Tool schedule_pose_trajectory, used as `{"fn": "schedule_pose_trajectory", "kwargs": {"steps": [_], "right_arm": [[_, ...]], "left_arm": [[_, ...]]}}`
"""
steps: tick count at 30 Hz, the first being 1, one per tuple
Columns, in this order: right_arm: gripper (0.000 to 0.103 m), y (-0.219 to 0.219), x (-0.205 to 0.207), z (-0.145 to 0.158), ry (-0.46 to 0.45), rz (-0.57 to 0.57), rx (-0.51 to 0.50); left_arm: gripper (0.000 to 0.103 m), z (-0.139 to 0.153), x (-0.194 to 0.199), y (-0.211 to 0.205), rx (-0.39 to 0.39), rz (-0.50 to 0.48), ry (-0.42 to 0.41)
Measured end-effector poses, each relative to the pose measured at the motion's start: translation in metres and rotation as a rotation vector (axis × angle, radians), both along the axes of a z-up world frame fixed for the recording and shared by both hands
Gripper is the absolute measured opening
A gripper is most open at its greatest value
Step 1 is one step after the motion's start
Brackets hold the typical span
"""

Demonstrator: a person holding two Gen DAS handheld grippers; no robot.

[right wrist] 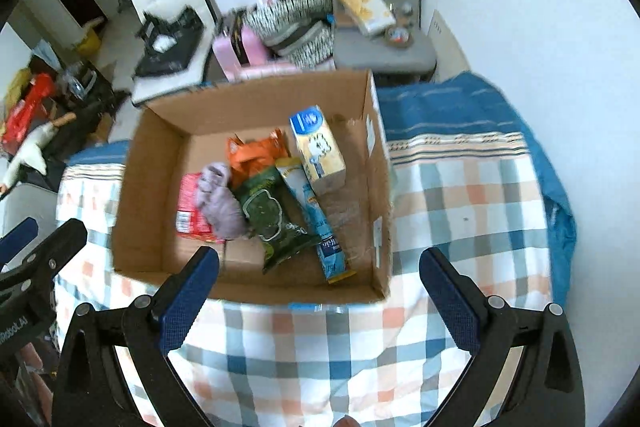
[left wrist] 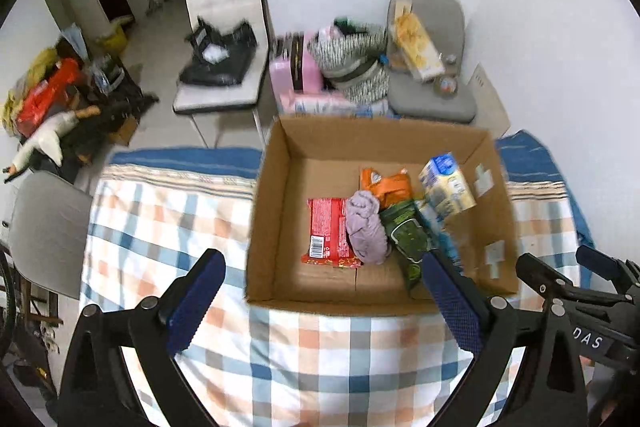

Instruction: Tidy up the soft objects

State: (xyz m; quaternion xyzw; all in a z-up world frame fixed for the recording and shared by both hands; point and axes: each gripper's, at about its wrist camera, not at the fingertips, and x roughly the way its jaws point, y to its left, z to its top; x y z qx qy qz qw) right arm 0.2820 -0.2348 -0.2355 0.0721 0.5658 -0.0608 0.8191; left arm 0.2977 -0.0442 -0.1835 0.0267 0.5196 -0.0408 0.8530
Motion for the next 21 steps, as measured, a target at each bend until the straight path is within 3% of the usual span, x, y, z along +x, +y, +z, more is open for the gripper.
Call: {"fn": "schedule_pose_trajectory", "kwargs": {"steps": [7,11,21], "right_arm": [[0.102,0.008,-0.07,0.086,-0.166,0.011,-0.009],[0.102,0.014,-0.105,0.129,-0.231,0.025,-0.01],[0.102,0.028,-0.172,0.192,-0.331,0.049,-0.016]], "left_arm": [[0.101,0.082,-0.068,0.013,-0.026,0.004,-0.149],[0.101,0.114,-0.099,0.018,-0.037,0.001,-0.189],[0.101,0.156,-0.154,0.034,-0.069,0.007,-0.225]]}}
